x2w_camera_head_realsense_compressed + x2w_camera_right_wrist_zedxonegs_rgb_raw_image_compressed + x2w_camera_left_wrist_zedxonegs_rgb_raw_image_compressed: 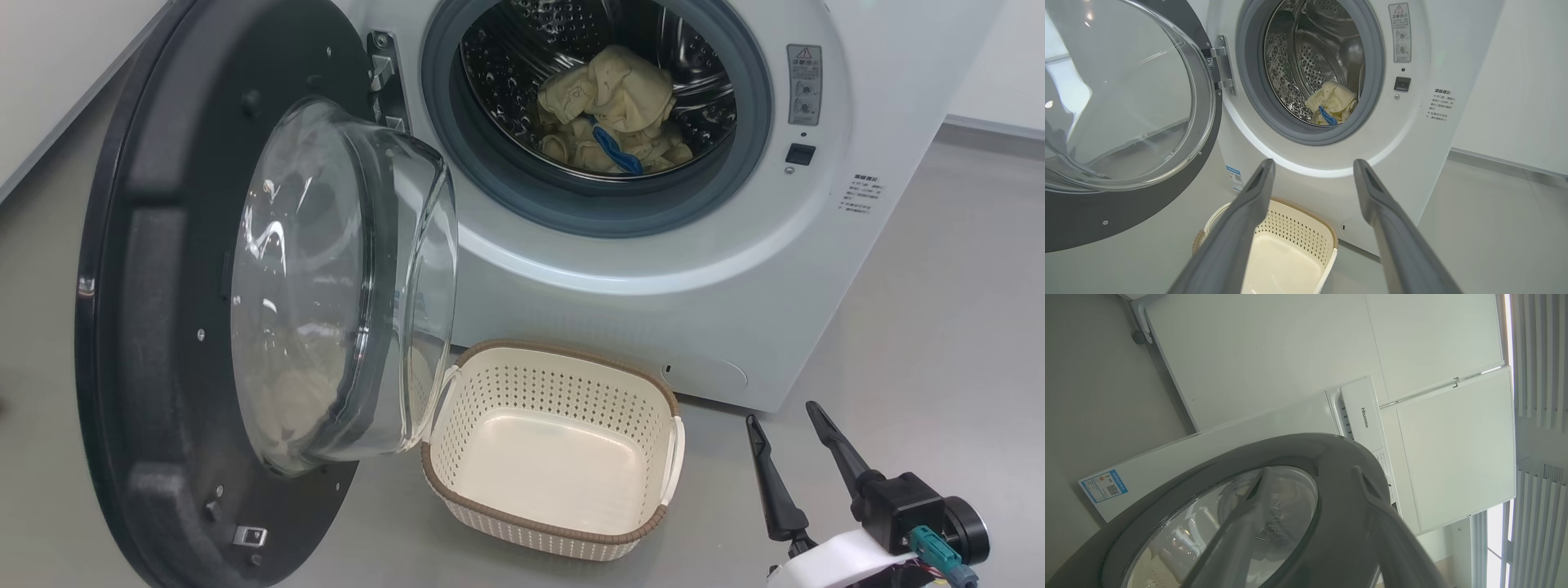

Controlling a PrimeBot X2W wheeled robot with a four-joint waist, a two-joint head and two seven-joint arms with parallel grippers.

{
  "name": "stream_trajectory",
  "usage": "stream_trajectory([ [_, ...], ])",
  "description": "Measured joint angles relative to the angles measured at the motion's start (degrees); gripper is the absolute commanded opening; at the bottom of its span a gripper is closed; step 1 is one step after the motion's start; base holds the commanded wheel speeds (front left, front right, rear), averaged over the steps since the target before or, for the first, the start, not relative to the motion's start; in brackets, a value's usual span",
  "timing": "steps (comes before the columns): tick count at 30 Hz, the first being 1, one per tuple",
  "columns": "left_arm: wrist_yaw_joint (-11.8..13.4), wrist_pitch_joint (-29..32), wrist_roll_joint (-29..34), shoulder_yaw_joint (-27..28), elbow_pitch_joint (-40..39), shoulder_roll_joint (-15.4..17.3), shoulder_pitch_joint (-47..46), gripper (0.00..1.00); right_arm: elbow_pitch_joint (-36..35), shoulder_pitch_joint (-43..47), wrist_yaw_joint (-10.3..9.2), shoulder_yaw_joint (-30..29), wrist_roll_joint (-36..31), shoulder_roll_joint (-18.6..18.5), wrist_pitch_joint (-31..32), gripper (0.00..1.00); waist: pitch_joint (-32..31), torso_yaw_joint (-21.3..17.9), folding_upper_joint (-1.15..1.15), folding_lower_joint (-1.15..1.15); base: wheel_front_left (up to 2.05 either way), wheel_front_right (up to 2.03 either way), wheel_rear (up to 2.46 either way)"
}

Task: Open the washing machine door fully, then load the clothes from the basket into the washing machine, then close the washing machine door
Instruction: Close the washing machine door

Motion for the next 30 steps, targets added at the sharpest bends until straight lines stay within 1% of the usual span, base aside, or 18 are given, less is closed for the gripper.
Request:
stream_trajectory([
  [2, 0.0, 0.0, 0.34, -0.09, -0.38, -0.14, 0.51, 1.0, 0.0, 0.01, 0.0, 0.0, 0.01, 0.02, 0.0, 1.0, -0.04, 0.02, 0.0, 0.0, 0.0, 0.0, 0.0],
  [4, 0.0, -0.24, 2.94, -0.19, -1.52, -0.66, 1.38, 1.0, 0.0, 0.01, 0.0, 0.0, 0.01, 0.04, -0.01, 1.0, -0.1, 0.09, 0.0, 0.0, 0.0, 0.0, 0.0],
  [6, 0.0, -1.0, 3.61, -0.05, -2.31, -1.48, 1.61, 1.0, 0.0, 0.01, 0.0, 0.03, 0.01, 0.05, -0.02, 1.0, -0.14, 0.18, 0.0, 0.0, 0.0, 0.0, 0.0],
  [8, 0.0, -1.32, 5.93, -0.07, -3.24, -1.58, 2.15, 1.0, 0.0, 0.01, 0.0, 0.04, 0.01, 0.05, -0.05, 1.0, -0.15, 0.26, 0.0, 0.0, 0.0, 0.0, 0.0],
  [13, 0.0, -1.99, 6.44, -0.03, -4.55, -3.63, 3.45, 1.0, 0.01, 0.01, 0.0, 0.08, 0.01, 0.09, -0.07, 1.0, -0.23, 0.37, 0.0, 0.0, 0.0, 0.0, 0.0],
  [21, 0.0, -1.99, 6.53, 0.11, -5.64, -5.26, 4.86, 1.0, 0.03, 0.01, 0.0, 0.08, 0.01, 0.1, -0.07, 1.0, -0.34, 0.39, 0.0, 0.0, 0.0, 0.0, 0.0],
  [22, 0.0, -1.98, 6.54, 0.12, -5.7, -5.28, 5.02, 0.87, 0.02, 0.01, 0.0, 0.08, 0.01, 0.1, -0.07, 1.0, -0.33, 0.4, 0.0, 0.0, 0.0, 0.0, 0.0],
  [25, 0.0, -1.98, 6.64, 0.33, -6.08, -5.37, 5.15, 0.13, 0.02, 0.01, 0.0, 0.08, 0.01, 0.1, -0.07, 1.0, -0.31, 0.43, 0.0, 0.0, 0.0, 0.0, 0.0],
  [26, 0.0, -1.98, 6.97, 0.38, -6.26, -5.37, 5.2, 0.0, 0.02, 0.01, 0.0, 0.08, 0.01, 0.1, -0.07, 1.0, -0.31, 0.45, 0.0, 0.0, 0.0, 0.0, 0.0],
  [30, 0.0, -1.99, 9.69, 0.58, -6.66, -5.39, 6.21, 0.0, 0.03, 0.01, 0.0, 0.08, 0.01, 0.1, -0.07, 1.0, -0.34, 0.49, 0.0, 0.0, 0.0, 0.0, 0.0],
])
